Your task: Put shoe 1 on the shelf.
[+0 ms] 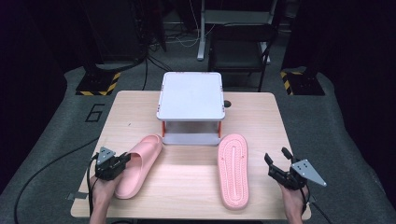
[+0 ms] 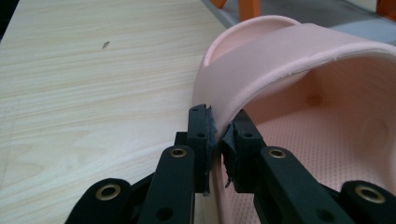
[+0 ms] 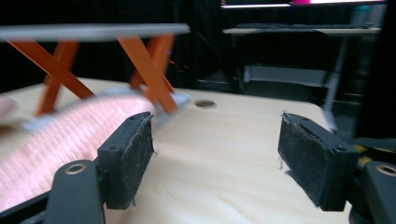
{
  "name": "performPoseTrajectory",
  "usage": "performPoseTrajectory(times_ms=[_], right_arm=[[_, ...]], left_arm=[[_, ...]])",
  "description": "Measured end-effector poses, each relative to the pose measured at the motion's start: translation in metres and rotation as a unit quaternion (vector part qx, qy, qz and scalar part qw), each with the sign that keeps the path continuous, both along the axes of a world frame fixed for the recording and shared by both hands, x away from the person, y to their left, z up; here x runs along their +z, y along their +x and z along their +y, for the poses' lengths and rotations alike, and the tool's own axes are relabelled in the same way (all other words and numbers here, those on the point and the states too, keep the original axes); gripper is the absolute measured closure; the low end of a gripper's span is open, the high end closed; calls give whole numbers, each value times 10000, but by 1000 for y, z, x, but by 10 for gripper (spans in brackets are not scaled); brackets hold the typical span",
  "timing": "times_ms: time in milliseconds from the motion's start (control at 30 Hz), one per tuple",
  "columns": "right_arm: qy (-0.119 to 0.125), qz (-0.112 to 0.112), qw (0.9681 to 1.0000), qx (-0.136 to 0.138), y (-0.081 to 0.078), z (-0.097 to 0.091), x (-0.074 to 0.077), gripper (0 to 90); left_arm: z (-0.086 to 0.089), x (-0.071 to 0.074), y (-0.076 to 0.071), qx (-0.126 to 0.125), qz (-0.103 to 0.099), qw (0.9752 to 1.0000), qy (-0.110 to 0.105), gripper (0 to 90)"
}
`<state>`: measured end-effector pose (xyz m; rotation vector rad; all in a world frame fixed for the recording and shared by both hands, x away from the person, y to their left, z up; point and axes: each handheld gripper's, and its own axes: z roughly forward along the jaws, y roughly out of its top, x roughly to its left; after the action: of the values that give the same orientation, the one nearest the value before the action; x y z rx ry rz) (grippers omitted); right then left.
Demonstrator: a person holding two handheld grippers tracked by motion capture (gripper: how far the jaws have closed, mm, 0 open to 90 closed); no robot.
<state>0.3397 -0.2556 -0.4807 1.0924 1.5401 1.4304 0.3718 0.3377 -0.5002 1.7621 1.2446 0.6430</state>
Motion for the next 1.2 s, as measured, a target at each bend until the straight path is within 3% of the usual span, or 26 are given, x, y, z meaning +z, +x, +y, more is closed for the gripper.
performPoseTrajectory(times_ms=[67, 133, 167, 200, 267, 367, 500, 567, 600, 800, 933, 1100, 1200], right_arm=[[70, -9, 9998, 197, 9, 8, 15, 259], [23, 26, 9985, 550, 27, 29, 39, 259], [23, 26, 9985, 550, 27, 29, 39, 259], [-43, 125, 9969, 775, 42, 47, 55, 256], [-62, 147, 9962, 852, 48, 54, 61, 255], [-214, 176, 9920, 1232, 74, 87, 84, 254], [-415, 195, 9877, 1492, 102, 123, 101, 253], [-740, 260, 9837, 1615, 121, 145, 104, 252], [-786, 306, 9827, 1650, 126, 149, 104, 252], [-737, 637, 9810, 1675, 149, 165, 94, 252], [-820, 799, 9770, 1798, 154, 171, 87, 251], [-601, 919, 9781, 1765, 160, 172, 83, 249], [-567, 958, 9796, 1675, 161, 172, 82, 250]], left_arm=[[-9, 4, 1, -30, -72, 10000, 19, 808], [-16, 7, 2, -91, -88, 9999, 57, 804], [-20, 10, 3, -113, -94, 9998, 109, 804], [-29, 12, 4, -111, -123, 9997, 157, 804], [-33, 14, 6, -111, -137, 9997, 142, 804], [-45, 16, 12, -53, -153, 9998, 80, 805], [-61, 17, 21, 50, -153, 9998, 74, 801], [-70, 16, 28, 97, -127, 9999, 9, 801], [-70, 16, 28, 97, -127, 9999, 9, 801], [-89, 13, 43, 173, -71, 9998, 15, 801], [-100, 11, 56, 308, -26, 9995, -28, 801], [-116, 12, 72, 502, -68, 9987, 5, 801], [-127, 13, 82, 697, -86, 9975, -102, 801]])
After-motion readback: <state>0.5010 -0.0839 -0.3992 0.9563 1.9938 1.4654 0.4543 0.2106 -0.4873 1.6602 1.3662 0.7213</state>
